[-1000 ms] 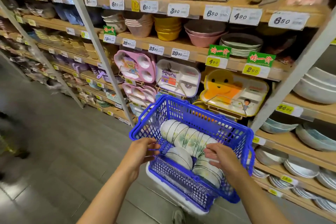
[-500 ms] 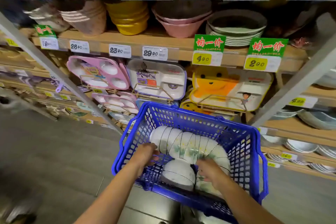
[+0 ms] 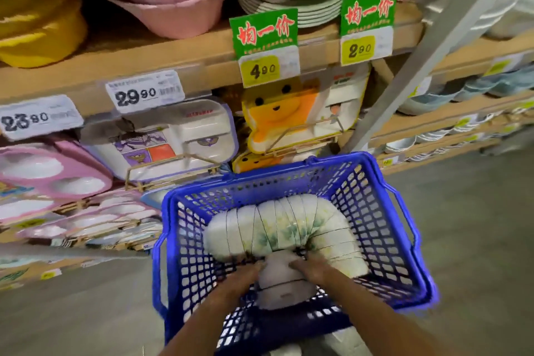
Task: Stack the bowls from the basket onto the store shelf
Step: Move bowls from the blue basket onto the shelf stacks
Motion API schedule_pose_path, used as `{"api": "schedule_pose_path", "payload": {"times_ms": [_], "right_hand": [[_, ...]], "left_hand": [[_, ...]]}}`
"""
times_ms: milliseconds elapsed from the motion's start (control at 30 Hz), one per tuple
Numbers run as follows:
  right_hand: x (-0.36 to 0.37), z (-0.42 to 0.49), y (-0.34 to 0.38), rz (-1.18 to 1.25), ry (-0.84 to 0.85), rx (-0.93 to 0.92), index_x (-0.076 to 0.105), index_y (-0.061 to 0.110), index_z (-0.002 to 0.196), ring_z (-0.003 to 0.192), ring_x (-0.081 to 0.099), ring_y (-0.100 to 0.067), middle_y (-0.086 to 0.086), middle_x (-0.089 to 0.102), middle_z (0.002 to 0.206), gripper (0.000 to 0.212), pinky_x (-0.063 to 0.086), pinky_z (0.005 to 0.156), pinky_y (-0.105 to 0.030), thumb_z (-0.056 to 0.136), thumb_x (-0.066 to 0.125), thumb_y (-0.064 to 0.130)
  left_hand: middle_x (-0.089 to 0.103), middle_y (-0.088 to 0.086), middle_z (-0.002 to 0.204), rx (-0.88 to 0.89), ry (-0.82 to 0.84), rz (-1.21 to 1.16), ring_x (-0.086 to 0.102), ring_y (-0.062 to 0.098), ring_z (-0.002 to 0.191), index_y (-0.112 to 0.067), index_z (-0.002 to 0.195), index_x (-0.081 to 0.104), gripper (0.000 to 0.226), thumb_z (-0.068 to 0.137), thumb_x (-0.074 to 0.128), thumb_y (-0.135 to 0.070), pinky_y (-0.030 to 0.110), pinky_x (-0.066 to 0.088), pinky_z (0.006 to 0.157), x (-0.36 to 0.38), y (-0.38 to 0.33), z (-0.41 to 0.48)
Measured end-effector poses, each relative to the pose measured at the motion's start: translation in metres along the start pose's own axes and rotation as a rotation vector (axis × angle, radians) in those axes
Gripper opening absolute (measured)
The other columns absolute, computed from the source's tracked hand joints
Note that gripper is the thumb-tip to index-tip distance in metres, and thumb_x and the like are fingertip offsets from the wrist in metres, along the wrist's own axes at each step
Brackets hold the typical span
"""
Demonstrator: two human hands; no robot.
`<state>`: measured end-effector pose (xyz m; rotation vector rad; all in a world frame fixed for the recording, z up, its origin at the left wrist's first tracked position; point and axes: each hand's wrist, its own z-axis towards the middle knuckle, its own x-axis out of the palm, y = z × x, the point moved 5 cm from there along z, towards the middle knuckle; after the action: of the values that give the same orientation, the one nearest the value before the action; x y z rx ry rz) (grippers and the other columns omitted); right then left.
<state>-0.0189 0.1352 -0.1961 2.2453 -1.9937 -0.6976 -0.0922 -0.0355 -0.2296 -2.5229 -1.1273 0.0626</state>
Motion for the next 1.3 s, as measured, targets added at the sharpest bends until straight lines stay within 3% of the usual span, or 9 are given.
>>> {"api": "schedule_pose_path", "payload": {"times_ms": [167,267,400,567,733,900,967,1100,1300], "right_hand": [[0.019,0.023,0.007,-0.121,0.137,-0.053,0.055,0.005,0.132,0.106,0.056,-0.021,-0.006,0.056,0.126,0.074,0.044,0.084,-0.027,0.081,0.065,0.058],[0.034,0.034,0.007,-0.289,0.18,-0.092,0.041,0.0,0.142,0.123,0.052,-0.028,-0.012,0.051,0.14,0.094,0.044,0.101,-0.036,0.073,0.076,0.054],[0.033,0.044,0.004,-0.329,0.117,-0.076,0.032,0.002,0.144,0.126,0.049,-0.028,-0.012,0.049,0.141,0.113,0.044,0.103,-0.037,0.059,0.084,0.056],[0.036,0.052,0.002,-0.364,0.097,-0.062,0.025,0.007,0.146,0.13,0.045,-0.024,-0.007,0.045,0.145,0.124,0.04,0.103,-0.031,0.053,0.085,0.061],[0.039,0.047,0.001,-0.364,0.075,-0.096,0.022,0.01,0.146,0.131,0.043,-0.027,-0.01,0.042,0.145,0.126,0.04,0.107,-0.036,0.05,0.086,0.061],[0.037,0.038,0.008,-0.366,0.143,-0.134,0.012,0.009,0.149,0.132,0.042,-0.024,-0.008,0.041,0.146,0.134,0.04,0.106,-0.035,0.05,0.085,0.061],[0.036,0.034,0.012,-0.394,0.165,-0.156,0.007,0.009,0.151,0.134,0.039,-0.026,-0.009,0.037,0.149,0.138,0.038,0.109,-0.038,0.05,0.085,0.061],[0.032,0.023,0.017,-0.384,0.17,-0.221,0.004,0.021,0.154,0.137,0.037,-0.027,-0.009,0.031,0.153,0.139,0.037,0.111,-0.041,0.048,0.086,0.059],[0.027,0.009,0.021,-0.337,0.112,-0.322,0.003,0.023,0.155,0.145,0.022,-0.023,-0.006,0.018,0.16,0.136,0.028,0.115,-0.033,0.052,0.086,0.055]], "left_hand": [[0.055,-0.003,0.13,-0.006,0.111,-0.027,0.058,0.02,0.115,-0.022,0.132,0.049,0.065,0.079,0.069,-0.054,0.038,0.053,0.092,0.009,0.015,0.024],[0.063,0.011,0.128,-0.027,0.136,-0.152,0.063,0.028,0.112,-0.009,0.136,0.049,0.08,0.072,0.077,-0.047,0.044,0.052,0.096,0.012,0.03,0.04],[0.071,0.009,0.114,-0.002,0.184,-0.18,0.067,0.024,0.106,-0.012,0.121,0.062,0.075,0.061,0.076,-0.054,0.039,0.052,0.097,0.011,0.028,0.053],[0.069,0.01,0.116,0.027,0.045,-0.233,0.067,0.026,0.106,-0.017,0.121,0.063,0.088,0.051,0.081,-0.067,0.044,0.051,0.097,0.009,0.033,0.072],[0.076,-0.008,0.078,0.038,-0.1,-0.237,0.072,0.009,0.072,-0.024,0.086,0.074,0.051,0.053,0.077,-0.064,0.017,0.054,0.055,0.008,0.028,0.071],[0.076,-0.006,0.077,0.078,-0.151,-0.286,0.072,0.007,0.069,-0.021,0.082,0.074,0.032,0.072,0.075,-0.051,0.015,0.051,0.048,0.009,0.019,0.052],[0.076,-0.005,0.079,0.081,-0.175,-0.259,0.072,0.007,0.07,-0.019,0.087,0.073,0.031,0.078,0.072,-0.049,0.016,0.052,0.053,0.006,0.017,0.045],[0.075,0.007,0.101,0.089,-0.144,-0.25,0.071,0.023,0.094,-0.014,0.106,0.07,0.048,0.075,0.073,-0.051,0.04,0.056,0.088,0.005,0.015,0.032],[0.074,0.008,0.102,0.16,-0.255,-0.288,0.071,0.026,0.093,-0.012,0.112,0.069,0.044,0.081,0.07,-0.044,0.044,0.055,0.09,0.008,0.011,0.01]]}}
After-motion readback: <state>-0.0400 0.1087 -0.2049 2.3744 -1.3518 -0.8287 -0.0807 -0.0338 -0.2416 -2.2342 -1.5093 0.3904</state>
